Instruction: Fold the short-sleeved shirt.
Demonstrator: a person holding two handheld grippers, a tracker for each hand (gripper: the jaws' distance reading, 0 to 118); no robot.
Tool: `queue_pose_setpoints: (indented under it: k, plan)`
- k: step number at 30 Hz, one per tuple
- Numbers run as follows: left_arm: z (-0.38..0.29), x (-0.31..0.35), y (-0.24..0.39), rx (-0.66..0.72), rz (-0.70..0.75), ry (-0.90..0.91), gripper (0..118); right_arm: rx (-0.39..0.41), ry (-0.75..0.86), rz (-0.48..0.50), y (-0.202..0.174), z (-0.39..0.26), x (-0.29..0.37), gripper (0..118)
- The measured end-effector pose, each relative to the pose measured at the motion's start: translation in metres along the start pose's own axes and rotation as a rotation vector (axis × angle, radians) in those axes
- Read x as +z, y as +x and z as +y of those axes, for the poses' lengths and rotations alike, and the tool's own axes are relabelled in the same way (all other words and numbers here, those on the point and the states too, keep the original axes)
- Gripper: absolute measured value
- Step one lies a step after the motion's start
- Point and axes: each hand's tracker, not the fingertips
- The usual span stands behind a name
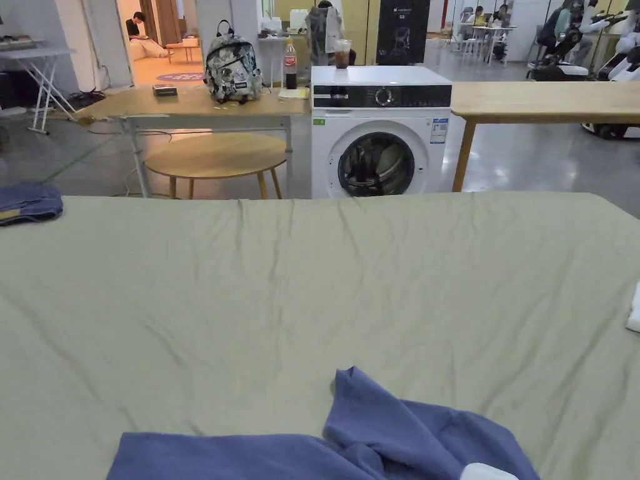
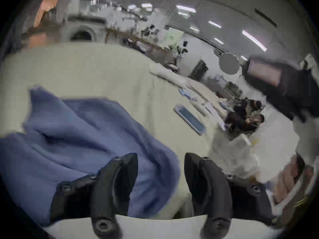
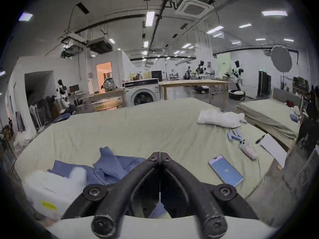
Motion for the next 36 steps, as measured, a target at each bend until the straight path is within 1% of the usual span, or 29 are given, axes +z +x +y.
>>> queue_pose_setpoints:
  k: [1,2,3,4,5,7,8,10,12,13,14,15,16,17,19,20,22,24,27,29,31,32,33,34,35,36]
  plan:
    - [0.010,0.019,-0.011,-0.036,0.098,0.051,55,0.009,0.000,0.014,-0.002,0.000,-0.001,0]
    - [0.014,0.047,-0.020,-0.081,0.164,0.124,55,0.019,0.002,0.032,-0.006,-0.001,-0.002,0]
    - [0.018,0.077,-0.027,-0.115,0.193,0.181,55,0.025,0.003,0.054,-0.009,-0.001,-0.002,0]
    - [0.024,0.105,-0.034,-0.141,0.264,0.212,55,0.027,0.003,0.085,-0.012,-0.001,-0.002,0]
    - [0.028,0.139,-0.041,-0.177,0.336,0.277,55,0.024,0.001,0.129,-0.015,-0.002,-0.002,0]
    - [0.022,0.205,-0.047,-0.249,0.485,0.438,55,0.017,0.001,0.185,-0.019,-0.004,0.000,0]
    - [0.017,0.240,-0.053,-0.268,0.574,0.480,53,0.024,0.002,0.203,-0.022,-0.005,0.001,0]
    - [0.009,0.291,-0.053,-0.275,0.738,0.528,46,0.040,0.015,0.221,-0.030,-0.008,0.004,0]
    - [-0.004,0.327,-0.052,-0.255,0.841,0.541,41,0.052,0.015,0.247,-0.037,-0.008,0.004,0]
    - [-0.010,0.343,-0.051,-0.228,0.866,0.554,29,0.046,0.009,0.269,-0.039,-0.008,0.004,0]
    - [-0.017,0.357,-0.050,-0.187,0.885,0.594,10,0.032,-0.002,0.289,-0.042,-0.007,0.004,0]
    - [-0.020,0.366,-0.049,-0.145,0.916,0.593,0,0.021,-0.004,0.299,-0.044,-0.007,0.004,0]
    - [-0.030,0.374,-0.048,-0.145,0.932,0.619,0,0.014,0.003,0.305,-0.047,-0.007,0.006,0]
    - [-0.034,0.379,-0.051,-0.121,0.918,0.580,0,0.004,0.009,0.317,-0.049,-0.006,0.007,0]
    - [-0.042,0.380,-0.051,-0.111,0.984,0.545,0,-0.004,0.008,0.326,-0.052,-0.005,0.005,0]
    - [-0.047,0.380,-0.053,-0.116,0.984,0.557,0,-0.003,0.005,0.326,-0.054,-0.004,0.004,0]
    - [-0.046,0.380,-0.061,-0.073,0.937,0.529,0,0.014,0.003,0.326,-0.057,-0.004,0.003,0]
    - [-0.047,0.377,-0.064,-0.075,0.933,0.525,0,0.041,0.002,0.317,-0.060,-0.004,0.003,0]
    - [-0.037,0.371,-0.077,-0.054,0.883,0.510,0,0.073,0.006,0.303,-0.061,-0.006,0.006,0]
    - [-0.030,0.364,-0.089,-0.008,0.815,0.477,0,0.077,0.003,0.304,-0.059,-0.006,0.007,0]
    - [-0.016,0.354,-0.114,0.044,0.760,0.374,0,0.057,-0.004,0.308,-0.055,-0.008,0.007,0]
    - [-0.011,0.345,-0.128,0.068,0.759,0.315,3,0.035,-0.009,0.311,-0.052,-0.008,0.007,0]
    - [-0.005,0.339,-0.141,0.083,0.764,0.294,19,0.018,-0.012,0.311,-0.049,-0.009,0.006,0]
    - [0.002,0.331,-0.160,0.121,0.753,0.259,31,-0.001,-0.015,0.315,-0.046,-0.011,0.005,0]
    - [0.008,0.323,-0.180,0.182,0.725,0.204,39,-0.016,-0.019,0.317,-0.041,-0.013,0.004,0]
    - [0.010,0.318,-0.195,0.202,0.686,0.212,45,-0.025,-0.024,0.316,-0.038,-0.015,0.004,0]
